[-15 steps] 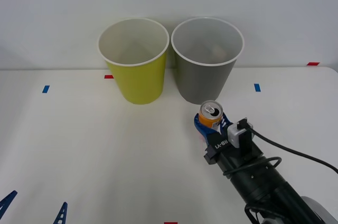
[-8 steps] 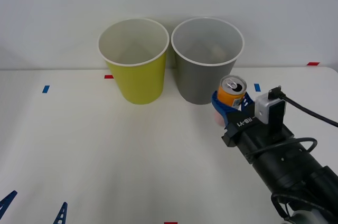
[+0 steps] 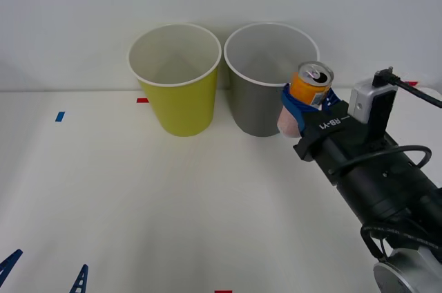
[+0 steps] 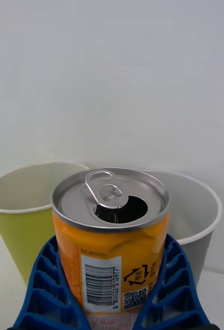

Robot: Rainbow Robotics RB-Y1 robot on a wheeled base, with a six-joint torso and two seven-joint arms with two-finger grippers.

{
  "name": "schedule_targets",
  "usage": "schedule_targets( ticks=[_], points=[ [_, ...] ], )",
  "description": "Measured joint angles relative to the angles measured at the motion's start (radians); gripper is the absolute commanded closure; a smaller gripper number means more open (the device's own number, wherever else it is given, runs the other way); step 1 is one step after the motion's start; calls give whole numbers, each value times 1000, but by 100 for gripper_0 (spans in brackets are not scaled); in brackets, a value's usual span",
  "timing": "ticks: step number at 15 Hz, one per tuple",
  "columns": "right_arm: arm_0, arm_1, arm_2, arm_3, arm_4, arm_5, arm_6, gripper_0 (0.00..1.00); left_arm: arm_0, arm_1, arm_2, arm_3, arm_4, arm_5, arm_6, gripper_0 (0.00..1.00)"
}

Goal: Put cans in the gray bin and PET bottles in the light green bin.

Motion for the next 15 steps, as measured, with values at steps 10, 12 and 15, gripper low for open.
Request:
schedule_targets(
  ticks=[10, 12, 15],
  points=[
    [-455, 84, 27, -2, 216, 547, -270, 100, 0, 0, 0, 0, 0, 0, 0, 0],
    [-502, 88, -1, 17, 171, 565, -261, 100, 0, 0, 0, 0, 0, 0, 0, 0],
    [-560, 93, -39, 79, 150, 564, -243, 100, 0, 0, 0, 0, 0, 0, 0, 0]
  ],
)
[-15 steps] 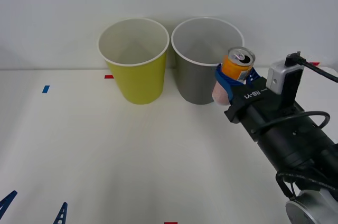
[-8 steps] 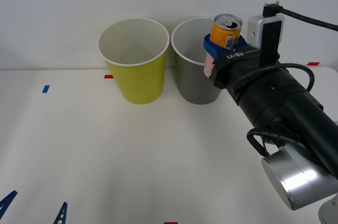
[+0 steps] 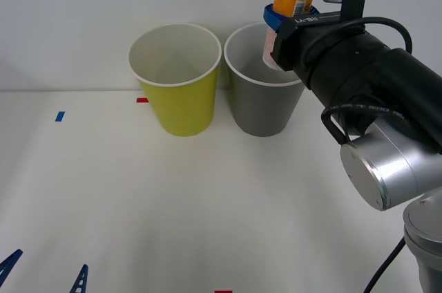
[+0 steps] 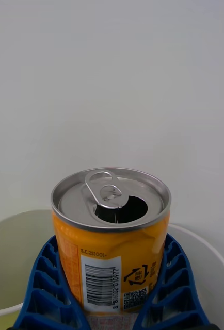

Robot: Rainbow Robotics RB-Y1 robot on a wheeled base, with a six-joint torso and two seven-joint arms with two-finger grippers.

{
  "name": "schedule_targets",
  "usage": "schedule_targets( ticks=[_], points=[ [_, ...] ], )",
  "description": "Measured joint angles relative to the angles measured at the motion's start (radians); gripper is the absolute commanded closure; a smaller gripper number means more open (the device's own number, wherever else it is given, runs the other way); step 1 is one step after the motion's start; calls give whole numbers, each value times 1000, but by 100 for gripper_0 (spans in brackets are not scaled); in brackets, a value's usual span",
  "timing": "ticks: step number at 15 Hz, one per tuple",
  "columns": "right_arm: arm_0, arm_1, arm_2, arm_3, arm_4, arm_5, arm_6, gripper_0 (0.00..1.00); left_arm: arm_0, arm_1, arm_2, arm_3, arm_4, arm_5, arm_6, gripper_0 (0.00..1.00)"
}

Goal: Put cans in the gray bin and PET bottles in the light green bin.

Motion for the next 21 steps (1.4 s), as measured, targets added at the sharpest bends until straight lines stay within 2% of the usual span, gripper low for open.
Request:
schedule_targets(
  ticks=[2, 5, 7, 11, 18, 21],
  points=[
    [-38, 2, -35, 48, -57, -8, 29, 100, 0, 0, 0, 0, 0, 0, 0, 0],
    [-84, 8, -89, 137, -141, -40, 139, 100, 0, 0, 0, 0, 0, 0, 0, 0],
    [-116, 21, -120, 205, -166, -67, 189, 100, 0, 0, 0, 0, 0, 0, 0, 0],
    [-169, 51, -136, 338, -162, -157, 199, 100, 0, 0, 0, 0, 0, 0, 0, 0],
    [-182, 65, -144, 369, -137, -172, 203, 100, 0, 0, 0, 0, 0, 0, 0, 0],
    [-186, 69, -143, 430, -142, -250, 207, 100, 0, 0, 0, 0, 0, 0, 0, 0]
  ],
)
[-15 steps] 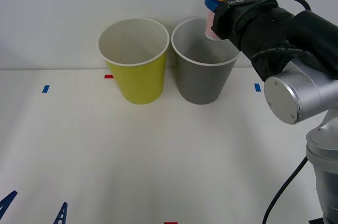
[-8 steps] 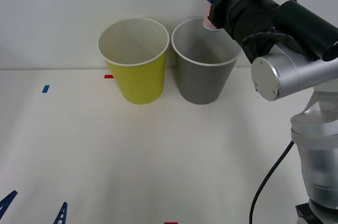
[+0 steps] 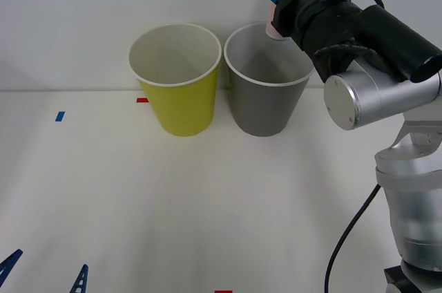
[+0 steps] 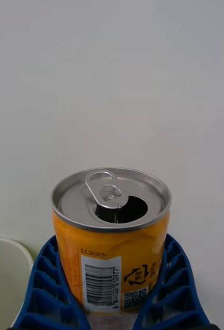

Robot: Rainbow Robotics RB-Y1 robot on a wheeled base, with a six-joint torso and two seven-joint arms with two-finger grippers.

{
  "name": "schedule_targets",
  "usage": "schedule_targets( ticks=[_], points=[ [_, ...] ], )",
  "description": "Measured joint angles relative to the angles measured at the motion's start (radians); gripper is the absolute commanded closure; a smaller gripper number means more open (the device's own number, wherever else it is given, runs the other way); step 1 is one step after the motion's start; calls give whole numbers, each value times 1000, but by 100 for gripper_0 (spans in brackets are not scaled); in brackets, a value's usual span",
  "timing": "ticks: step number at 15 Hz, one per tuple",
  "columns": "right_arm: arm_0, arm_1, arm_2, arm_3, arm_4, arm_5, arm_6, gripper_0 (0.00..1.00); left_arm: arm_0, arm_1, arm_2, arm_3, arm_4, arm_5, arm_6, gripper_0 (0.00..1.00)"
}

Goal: Put cans in the gray bin and PET bottles in the light green bin.

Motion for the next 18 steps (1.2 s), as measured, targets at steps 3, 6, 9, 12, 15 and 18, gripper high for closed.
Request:
schedule_targets(
  ticks=[3, 6, 9, 12, 15, 18],
  points=[
    [-11, 6, 1, 27, -1, -17, 3, 100, 0, 0, 0, 0, 0, 0, 0, 0],
    [-12, 8, 0, 28, 3, -30, 3, 26, 0, 0, 0, 0, 0, 0, 0, 0],
    [-12, 13, 0, 28, 1, -34, 3, 0, 0, 0, 0, 0, 0, 0, 0, 0],
    [-9, 19, 5, 12, -2, -34, 15, 0, 0, 0, 0, 0, 0, 0, 0, 0],
    [44, 5, 23, -71, -8, -34, 28, 1, 0, 0, 0, 0, 0, 0, 0, 0],
    [169, -52, 38, -211, -25, -34, 24, 0, 0, 0, 0, 0, 0, 0, 0, 0]
  ],
)
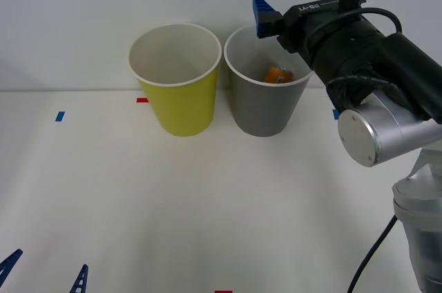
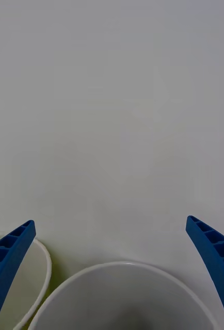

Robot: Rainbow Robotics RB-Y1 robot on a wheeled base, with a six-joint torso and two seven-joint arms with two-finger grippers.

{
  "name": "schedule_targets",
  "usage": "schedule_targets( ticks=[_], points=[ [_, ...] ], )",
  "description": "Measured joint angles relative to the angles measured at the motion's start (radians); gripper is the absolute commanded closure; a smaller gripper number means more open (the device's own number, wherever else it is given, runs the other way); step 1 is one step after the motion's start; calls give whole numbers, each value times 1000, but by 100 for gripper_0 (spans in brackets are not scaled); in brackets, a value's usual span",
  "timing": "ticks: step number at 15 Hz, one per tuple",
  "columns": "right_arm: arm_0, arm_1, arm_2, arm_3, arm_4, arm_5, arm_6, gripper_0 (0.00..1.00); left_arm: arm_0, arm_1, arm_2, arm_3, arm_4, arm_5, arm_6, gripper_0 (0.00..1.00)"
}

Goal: Put cans in the gray bin and PET bottles in the light green bin.

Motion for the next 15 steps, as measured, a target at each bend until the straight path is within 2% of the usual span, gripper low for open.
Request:
schedule_targets(
  ticks=[3, 6, 12, 15],
  points=[
    [123, -51, -7, -100, -20, -29, -7, 1, 0, 0, 0, 0, 0, 0, 0, 0],
    [244, -72, -44, -162, -27, -89, -8, 0, 0, 0, 0, 0, 0, 0, 0, 0],
    [551, -84, -93, -221, -31, -339, -7, 0, 0, 0, 0, 0, 0, 0, 0, 0],
    [663, -73, -97, -222, -29, -423, -1, 0, 0, 0, 0, 0, 0, 0, 0, 0]
  ],
)
